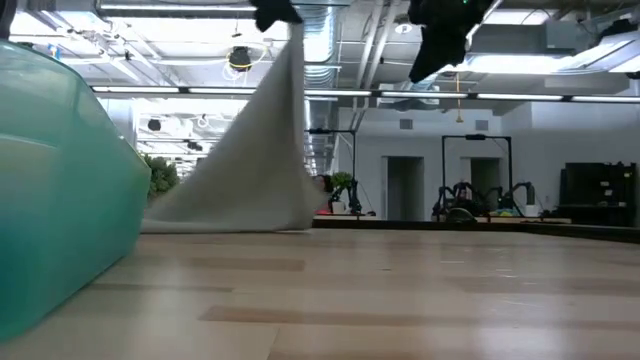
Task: Fold microfiber towels
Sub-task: Fold the gray towel and put into the bin
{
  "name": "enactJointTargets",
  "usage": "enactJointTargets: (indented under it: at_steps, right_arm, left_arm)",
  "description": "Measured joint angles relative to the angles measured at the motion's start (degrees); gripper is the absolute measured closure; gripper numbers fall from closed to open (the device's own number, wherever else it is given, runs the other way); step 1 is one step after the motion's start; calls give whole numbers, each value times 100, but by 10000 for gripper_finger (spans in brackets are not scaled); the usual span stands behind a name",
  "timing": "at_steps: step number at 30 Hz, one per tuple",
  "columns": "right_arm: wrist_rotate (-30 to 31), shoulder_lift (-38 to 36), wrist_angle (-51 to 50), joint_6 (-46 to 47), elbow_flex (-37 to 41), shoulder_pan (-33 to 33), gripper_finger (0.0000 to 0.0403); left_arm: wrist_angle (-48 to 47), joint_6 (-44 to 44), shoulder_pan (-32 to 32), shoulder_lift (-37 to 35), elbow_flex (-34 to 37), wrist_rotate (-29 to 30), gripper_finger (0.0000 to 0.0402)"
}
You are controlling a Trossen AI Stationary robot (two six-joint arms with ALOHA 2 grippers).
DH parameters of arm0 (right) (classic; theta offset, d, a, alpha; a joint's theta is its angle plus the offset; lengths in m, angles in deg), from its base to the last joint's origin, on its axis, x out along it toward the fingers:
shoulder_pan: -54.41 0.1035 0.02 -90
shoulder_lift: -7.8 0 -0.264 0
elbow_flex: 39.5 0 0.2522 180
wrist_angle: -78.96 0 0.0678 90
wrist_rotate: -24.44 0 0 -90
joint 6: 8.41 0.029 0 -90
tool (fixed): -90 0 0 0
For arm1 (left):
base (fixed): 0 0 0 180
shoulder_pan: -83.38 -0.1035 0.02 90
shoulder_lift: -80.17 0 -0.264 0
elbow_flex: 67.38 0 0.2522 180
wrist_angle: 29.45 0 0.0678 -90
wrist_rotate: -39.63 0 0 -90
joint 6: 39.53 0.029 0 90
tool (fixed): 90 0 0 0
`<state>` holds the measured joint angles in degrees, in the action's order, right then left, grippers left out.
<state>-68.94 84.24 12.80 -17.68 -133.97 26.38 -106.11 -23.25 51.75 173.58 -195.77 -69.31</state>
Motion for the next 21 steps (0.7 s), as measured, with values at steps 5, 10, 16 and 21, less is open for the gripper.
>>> enactJointTargets:
  at_steps: [5, 10, 16, 21]
  right_arm:
    - [-41, -180, -88, 31, -11, -176, 266]
    - [-186, -388, -346, 87, 2, -208, 255]
    - [-425, -454, -361, 189, 799, 217, 254]
    - [-550, -439, 334, 676, 1747, 840, 256]
  left_arm:
    - [891, -508, 353, 295, -6, -1199, 398]
    - [-38, -600, 974, 506, -4, -2324, 398]
    - [-1999, -464, 1792, 521, -2, -1309, 398]
    - [-1908, -1010, 1993, 518, -2, -801, 397]
